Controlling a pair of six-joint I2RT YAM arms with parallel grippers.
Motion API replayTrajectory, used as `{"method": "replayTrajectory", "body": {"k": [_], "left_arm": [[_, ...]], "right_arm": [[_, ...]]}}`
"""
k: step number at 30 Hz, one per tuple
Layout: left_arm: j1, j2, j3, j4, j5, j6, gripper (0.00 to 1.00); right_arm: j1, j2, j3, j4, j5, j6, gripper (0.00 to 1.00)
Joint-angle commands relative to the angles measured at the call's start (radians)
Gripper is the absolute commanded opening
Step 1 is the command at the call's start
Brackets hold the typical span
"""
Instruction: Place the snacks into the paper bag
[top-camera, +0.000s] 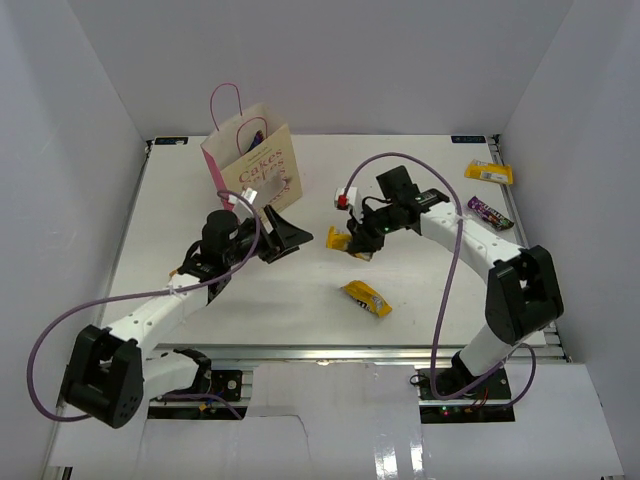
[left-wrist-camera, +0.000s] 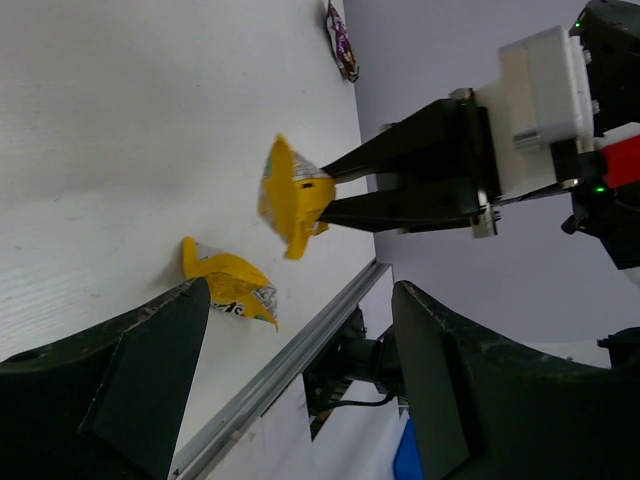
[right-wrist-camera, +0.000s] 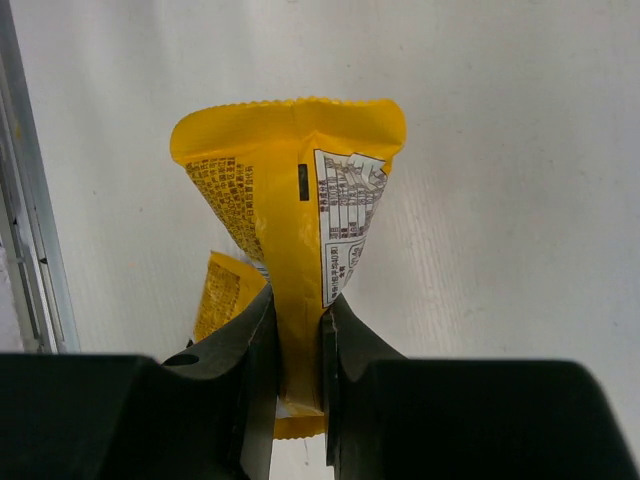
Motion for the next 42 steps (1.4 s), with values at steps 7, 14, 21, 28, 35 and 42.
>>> {"method": "replayTrajectory", "body": {"k": [7, 14, 21, 28, 35, 42], "left_arm": [[-0.072, 0.125, 0.064, 0.146, -0.001, -0.127, 0.80], [-0.113, 0.214, 0.099, 0.148, -0.023, -0.140, 0.66], [-0.119, 0.233, 0.112, 0.164, -0.017, -0.140, 0.27], [-0.109, 0.147, 0.231, -0.089, -0.115, 0.123, 0.01], [-0.037, 0.073, 0.599, -0.544, -0.363, 0.582, 0.00], [0.075, 0.157, 0.967, -0.543, -0.379, 0.706, 0.00]], "right_arm": [[0.111, -0.002, 0.072, 0.083, 0.047, 0.106, 0.13], [0.140, -0.037, 0.082, 0.077, -0.007, 0.121, 0.14], [0.150, -0.053, 0.067, 0.080, -0.013, 0.116, 0.20], [0.119, -0.106, 0.059, 0.051, 0.018, 0.067, 0.78], [-0.044, -0.175, 0.001, -0.095, -0.148, -0.048, 0.83], [-0.042, -0.208, -0.140, -0.080, -0.170, -0.017, 0.83]]}}
